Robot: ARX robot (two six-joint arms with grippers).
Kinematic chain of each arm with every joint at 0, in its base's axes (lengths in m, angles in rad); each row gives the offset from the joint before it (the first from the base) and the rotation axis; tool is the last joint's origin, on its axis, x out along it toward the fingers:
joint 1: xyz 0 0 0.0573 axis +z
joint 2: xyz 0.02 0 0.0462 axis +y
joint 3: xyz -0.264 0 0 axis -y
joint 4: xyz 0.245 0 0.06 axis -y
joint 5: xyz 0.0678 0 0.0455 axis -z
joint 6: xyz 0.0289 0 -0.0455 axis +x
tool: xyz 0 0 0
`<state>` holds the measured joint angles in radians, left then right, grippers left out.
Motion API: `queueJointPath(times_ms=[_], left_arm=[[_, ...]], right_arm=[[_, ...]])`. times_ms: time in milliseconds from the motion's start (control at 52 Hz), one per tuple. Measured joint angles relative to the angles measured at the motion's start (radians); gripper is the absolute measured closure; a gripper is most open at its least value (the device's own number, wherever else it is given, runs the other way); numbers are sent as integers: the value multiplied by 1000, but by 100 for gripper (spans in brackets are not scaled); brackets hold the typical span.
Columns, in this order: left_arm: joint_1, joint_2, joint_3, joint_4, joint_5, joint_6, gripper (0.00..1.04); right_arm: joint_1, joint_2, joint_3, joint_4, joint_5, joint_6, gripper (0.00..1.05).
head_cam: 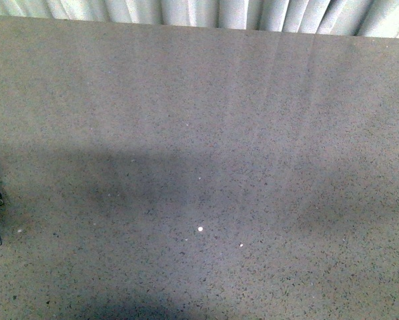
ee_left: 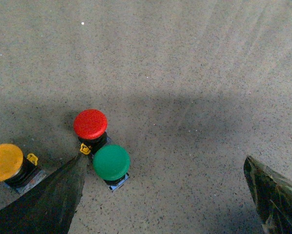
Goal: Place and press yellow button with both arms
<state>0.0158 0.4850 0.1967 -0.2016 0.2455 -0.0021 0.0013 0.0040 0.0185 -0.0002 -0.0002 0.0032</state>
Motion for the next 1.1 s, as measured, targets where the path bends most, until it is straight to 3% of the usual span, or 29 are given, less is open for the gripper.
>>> queueJointPath(times_ms=[115,250,423,731,1096], left_arm=[[39,162,16,158,-13,6,9],[172,435,18,438,-37,59,9],[284,653,18,620,-28,95,9],[412,938,41,821,-6,144,9],[438,1071,48,901,5,163,9]], right_arm=[[0,0,0,0,0,0,9],[0,0,0,0,0,0,9],[0,0,0,0,0,0,9],[0,0,0,0,0,0,9],[0,0,0,0,0,0,9]])
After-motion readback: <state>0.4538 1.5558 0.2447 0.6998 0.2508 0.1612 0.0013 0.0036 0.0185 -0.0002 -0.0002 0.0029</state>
